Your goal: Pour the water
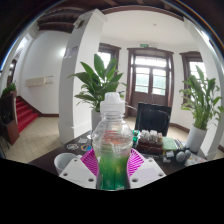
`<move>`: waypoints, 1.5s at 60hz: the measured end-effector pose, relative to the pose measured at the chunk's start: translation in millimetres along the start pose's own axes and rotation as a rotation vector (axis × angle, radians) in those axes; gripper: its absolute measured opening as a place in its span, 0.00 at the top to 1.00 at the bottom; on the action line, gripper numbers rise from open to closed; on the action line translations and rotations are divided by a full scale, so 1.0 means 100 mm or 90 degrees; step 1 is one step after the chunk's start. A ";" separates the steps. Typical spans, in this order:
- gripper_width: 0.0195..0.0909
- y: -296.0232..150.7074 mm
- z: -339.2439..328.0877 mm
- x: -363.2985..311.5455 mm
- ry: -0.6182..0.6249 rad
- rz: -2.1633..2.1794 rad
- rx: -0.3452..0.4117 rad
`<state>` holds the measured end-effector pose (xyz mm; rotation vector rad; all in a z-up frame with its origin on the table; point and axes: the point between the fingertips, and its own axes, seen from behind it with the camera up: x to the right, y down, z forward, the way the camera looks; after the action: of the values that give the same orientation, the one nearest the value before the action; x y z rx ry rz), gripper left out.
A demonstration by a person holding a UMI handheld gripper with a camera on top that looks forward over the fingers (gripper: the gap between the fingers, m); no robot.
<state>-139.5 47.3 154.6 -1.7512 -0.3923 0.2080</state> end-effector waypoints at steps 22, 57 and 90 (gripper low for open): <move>0.80 0.40 0.22 0.08 0.003 0.061 0.055; 0.09 0.39 -0.47 0.20 0.054 0.079 0.048; 0.08 0.31 -2.43 1.27 0.322 0.114 0.012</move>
<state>67.4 -132.3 186.1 -1.7476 0.1331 -0.1056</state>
